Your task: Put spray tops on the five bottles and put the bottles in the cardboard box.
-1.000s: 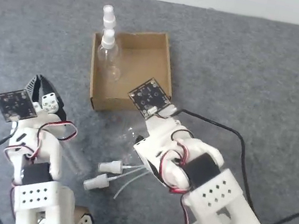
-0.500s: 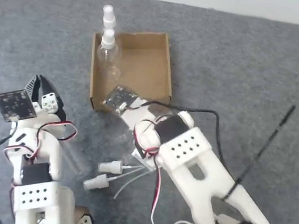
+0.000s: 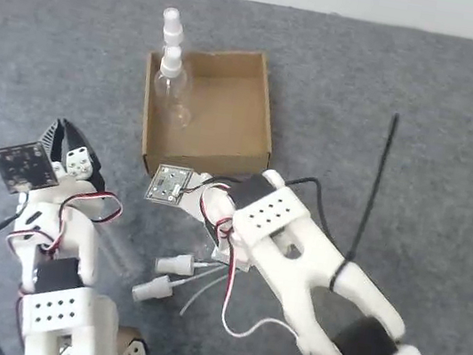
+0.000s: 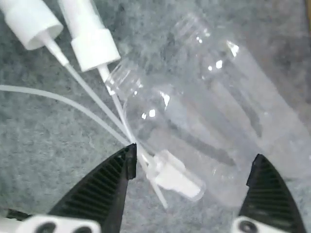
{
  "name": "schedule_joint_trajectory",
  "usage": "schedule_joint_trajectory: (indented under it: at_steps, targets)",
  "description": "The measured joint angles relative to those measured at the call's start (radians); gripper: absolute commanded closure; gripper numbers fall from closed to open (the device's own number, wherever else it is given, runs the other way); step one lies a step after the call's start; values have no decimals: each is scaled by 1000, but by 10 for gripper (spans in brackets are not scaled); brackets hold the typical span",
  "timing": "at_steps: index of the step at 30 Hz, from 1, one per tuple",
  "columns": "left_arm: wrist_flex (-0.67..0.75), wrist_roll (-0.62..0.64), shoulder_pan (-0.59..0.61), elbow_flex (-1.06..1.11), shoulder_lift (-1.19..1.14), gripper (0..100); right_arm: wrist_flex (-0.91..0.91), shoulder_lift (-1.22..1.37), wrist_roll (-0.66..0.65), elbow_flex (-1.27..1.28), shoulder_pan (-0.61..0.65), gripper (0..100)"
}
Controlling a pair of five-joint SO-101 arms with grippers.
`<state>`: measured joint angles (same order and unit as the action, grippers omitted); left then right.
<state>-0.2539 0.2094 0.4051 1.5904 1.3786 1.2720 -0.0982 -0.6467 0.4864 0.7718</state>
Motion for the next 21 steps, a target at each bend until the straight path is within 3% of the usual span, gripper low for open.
schedule_joint_trajectory:
  at_steps: [16,21]
  targets:
    - [0,0,0,0,0,984,-60,192,-20,-20,0,684]
    - [0,-28,0,0,0,984,-60,206,-20,-20,0,822]
